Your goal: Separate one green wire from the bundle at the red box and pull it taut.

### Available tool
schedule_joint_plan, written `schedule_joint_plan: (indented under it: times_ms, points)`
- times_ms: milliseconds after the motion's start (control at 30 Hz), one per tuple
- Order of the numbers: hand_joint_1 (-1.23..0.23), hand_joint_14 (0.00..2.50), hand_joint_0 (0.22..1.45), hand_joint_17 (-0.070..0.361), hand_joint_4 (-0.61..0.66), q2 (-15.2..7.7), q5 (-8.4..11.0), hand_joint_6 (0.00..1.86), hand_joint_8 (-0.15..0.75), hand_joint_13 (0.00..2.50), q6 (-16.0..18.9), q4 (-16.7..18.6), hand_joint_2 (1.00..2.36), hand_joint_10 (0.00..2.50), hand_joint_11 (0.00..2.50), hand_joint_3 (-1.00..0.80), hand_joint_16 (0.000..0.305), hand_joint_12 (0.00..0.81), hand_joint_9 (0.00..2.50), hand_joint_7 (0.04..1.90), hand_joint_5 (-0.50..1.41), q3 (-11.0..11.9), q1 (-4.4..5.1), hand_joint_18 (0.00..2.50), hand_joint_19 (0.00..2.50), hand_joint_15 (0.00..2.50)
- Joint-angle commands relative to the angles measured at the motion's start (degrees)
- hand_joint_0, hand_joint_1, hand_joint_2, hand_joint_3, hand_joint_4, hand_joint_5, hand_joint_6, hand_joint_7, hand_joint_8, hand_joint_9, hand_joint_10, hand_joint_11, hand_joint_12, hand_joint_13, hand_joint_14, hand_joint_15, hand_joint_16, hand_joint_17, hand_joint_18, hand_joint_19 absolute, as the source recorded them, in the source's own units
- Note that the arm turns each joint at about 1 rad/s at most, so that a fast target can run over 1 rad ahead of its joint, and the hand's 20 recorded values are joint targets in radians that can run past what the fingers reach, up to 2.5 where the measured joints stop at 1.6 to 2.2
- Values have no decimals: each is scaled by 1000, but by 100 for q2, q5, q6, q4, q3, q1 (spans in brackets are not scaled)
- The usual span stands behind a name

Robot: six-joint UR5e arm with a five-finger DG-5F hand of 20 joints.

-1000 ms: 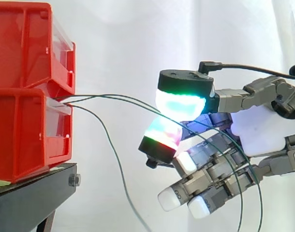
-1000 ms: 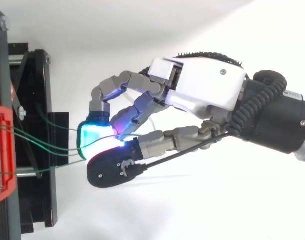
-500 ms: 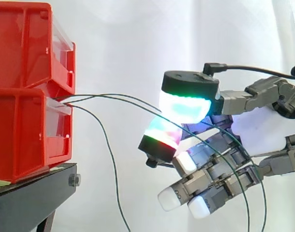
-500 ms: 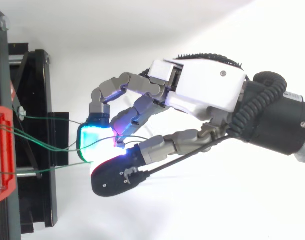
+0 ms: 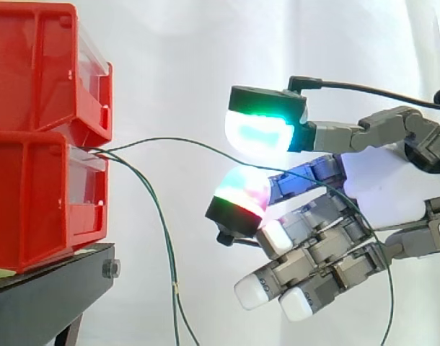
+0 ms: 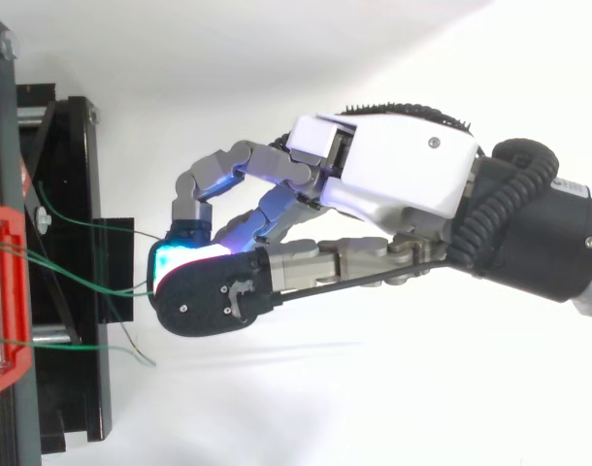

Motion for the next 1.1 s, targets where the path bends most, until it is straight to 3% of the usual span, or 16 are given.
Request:
schedule_joint_plan:
  times_ms: [0,167,400,600,767,933,1067]
  points:
    - [-566,14,595,107,118,1,-2,887,275,780,-9,0,1009,20,716,-389,48,360,1017,1135,-162,23,-6,740,469,361]
    - [-684,14,591,109,129,1,-2,895,276,778,-9,0,1015,19,725,-252,48,359,1002,1166,-167,23,-6,742,460,363]
    - [-727,13,604,116,69,1,-2,924,293,796,-9,0,1016,20,719,-147,51,374,1014,1131,-160,23,-6,780,443,352]
    - [-572,14,553,111,127,10,-2,909,277,783,-35,0,1004,17,719,-449,49,365,1016,1075,-160,23,-6,758,461,364]
    - [-494,14,538,114,131,10,-2,898,285,789,-106,0,1001,19,706,-480,50,369,1033,1111,-157,23,-15,760,475,366]
    - [-564,14,581,109,133,10,-2,893,281,785,-114,0,1010,18,718,-372,49,362,1028,1149,-160,23,-15,748,475,366]
    - [-690,13,591,117,114,10,-2,914,295,803,-114,0,1015,19,724,-180,52,380,1038,1141,-153,23,-6,786,446,363]
